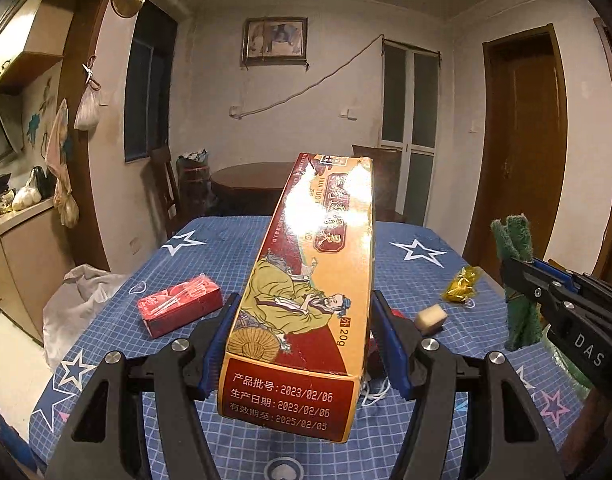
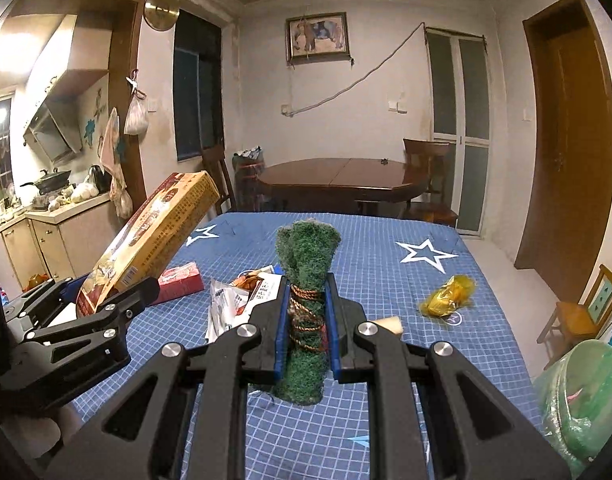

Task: Collect trash
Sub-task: 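Lift and carry the snack box and green scrubber with both tools to the bin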

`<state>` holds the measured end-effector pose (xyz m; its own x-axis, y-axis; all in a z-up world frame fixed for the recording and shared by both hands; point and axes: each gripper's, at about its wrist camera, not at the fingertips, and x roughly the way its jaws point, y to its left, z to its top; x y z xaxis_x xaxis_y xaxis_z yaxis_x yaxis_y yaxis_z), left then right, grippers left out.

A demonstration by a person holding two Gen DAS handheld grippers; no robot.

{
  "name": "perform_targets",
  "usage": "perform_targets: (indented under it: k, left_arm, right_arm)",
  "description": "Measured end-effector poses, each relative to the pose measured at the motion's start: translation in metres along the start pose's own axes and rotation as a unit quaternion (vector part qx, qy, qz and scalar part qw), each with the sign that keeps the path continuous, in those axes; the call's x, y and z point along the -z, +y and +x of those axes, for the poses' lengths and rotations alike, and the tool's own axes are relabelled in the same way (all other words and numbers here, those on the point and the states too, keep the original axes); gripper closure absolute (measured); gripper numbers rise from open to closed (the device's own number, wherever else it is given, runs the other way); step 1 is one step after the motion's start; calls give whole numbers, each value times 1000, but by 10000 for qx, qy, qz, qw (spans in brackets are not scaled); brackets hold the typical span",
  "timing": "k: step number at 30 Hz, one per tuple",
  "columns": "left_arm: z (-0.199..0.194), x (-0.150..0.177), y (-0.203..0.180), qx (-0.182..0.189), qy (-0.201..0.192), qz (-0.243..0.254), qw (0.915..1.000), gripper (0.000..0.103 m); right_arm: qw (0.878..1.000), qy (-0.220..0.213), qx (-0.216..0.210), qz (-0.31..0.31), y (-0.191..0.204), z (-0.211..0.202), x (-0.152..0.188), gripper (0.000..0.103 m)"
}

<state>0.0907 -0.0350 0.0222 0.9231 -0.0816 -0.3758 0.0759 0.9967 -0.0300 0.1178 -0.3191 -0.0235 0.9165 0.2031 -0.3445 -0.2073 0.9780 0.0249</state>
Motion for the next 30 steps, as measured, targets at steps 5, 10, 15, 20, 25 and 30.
perform_targets:
  k: [5, 10, 15, 20, 25, 30]
  left_arm:
    - [0, -6, -11, 83, 2, 31, 10000, 38]
    - [9, -10, -31, 245, 56, 161, 9996, 38]
    - [17, -11, -64, 499, 78, 297, 9983, 38]
    - [24, -14, -110, 801, 55, 443, 9958, 38]
    - [32, -15, -165, 1152, 65, 615, 9914, 38]
    - [40, -14, -225, 1534, 120, 821, 9847, 38]
  right_arm:
    - [10000, -26, 63, -15, -6, -4, 1, 89]
    - [9997, 41, 216, 50, -24, -8, 3, 89]
    - [9989, 25, 442, 119, -50, -21, 5, 89]
    - [9971, 3, 729, 234, -85, -35, 6, 89]
    - [9937, 8, 1057, 382, -124, -53, 9, 89]
    - [9880, 71, 1453, 510, -165, -72, 15, 89]
